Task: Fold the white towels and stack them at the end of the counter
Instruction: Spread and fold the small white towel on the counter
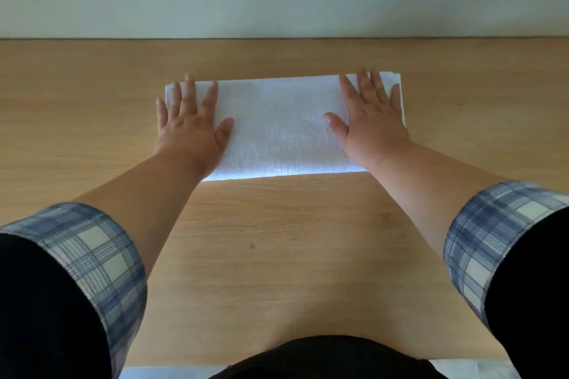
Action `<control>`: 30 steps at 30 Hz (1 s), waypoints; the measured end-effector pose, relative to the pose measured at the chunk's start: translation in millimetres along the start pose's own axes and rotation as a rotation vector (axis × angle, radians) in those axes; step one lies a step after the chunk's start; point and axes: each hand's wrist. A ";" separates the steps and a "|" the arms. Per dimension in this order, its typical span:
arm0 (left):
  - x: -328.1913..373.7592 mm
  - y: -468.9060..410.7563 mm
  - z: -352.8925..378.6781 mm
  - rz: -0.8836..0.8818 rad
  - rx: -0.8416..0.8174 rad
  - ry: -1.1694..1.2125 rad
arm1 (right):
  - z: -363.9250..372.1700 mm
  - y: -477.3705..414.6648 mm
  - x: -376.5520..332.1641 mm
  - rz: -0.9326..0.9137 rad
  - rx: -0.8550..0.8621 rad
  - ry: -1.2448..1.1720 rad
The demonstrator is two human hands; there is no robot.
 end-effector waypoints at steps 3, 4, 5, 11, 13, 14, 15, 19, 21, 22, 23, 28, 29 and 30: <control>1.2 10.5 4.6 0.122 0.020 -0.037 | 2.2 12.2 -1.8 -0.052 0.044 0.001; -3.1 13.0 7.0 0.087 -0.019 -0.024 | 6.4 16.1 1.5 -0.041 -0.007 0.003; -8.4 14.2 8.8 0.030 -0.046 0.004 | 10.3 18.7 6.2 -0.011 -0.051 -0.001; -11.8 21.4 0.5 -0.049 -0.124 -0.015 | 3.6 35.5 13.2 0.144 -0.137 -0.055; -4.4 39.3 -6.2 0.030 -0.132 -0.049 | -6.1 54.7 7.8 0.123 -0.085 -0.096; -1.4 50.6 -8.3 0.081 -0.146 -0.063 | -10.9 65.1 4.4 0.113 -0.051 -0.123; 0.7 62.7 -9.6 0.122 -0.170 -0.077 | -14.9 75.9 0.7 0.110 -0.025 -0.141; 0.6 108.3 -5.9 0.183 -0.223 -0.157 | -15.0 119.5 -13.7 0.125 -0.023 -0.132; -3.5 127.0 -3.9 0.181 -0.223 -0.164 | -10.8 138.5 -15.8 0.129 -0.066 -0.124; -5.6 134.0 -3.5 0.178 -0.223 -0.166 | -8.6 145.9 -16.1 0.127 -0.089 -0.115; -7.3 138.6 -4.1 0.177 -0.220 -0.163 | -7.4 151.3 -15.8 0.122 -0.107 -0.105; -6.0 127.8 -12.2 0.219 -0.177 -0.122 | -13.1 141.2 -13.4 0.066 -0.078 -0.077; -4.4 121.1 -12.5 0.228 -0.174 -0.117 | -13.8 133.1 -12.7 0.043 -0.063 -0.074; -2.5 113.2 -12.2 0.233 -0.174 -0.114 | -13.8 123.9 -11.1 0.017 -0.048 -0.072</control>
Point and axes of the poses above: each hand's wrist, its own y-axis away from the middle knuckle, its own z-axis out of the palm, x = y × z, and after that the axes turned 14 degrees about y, right-handed
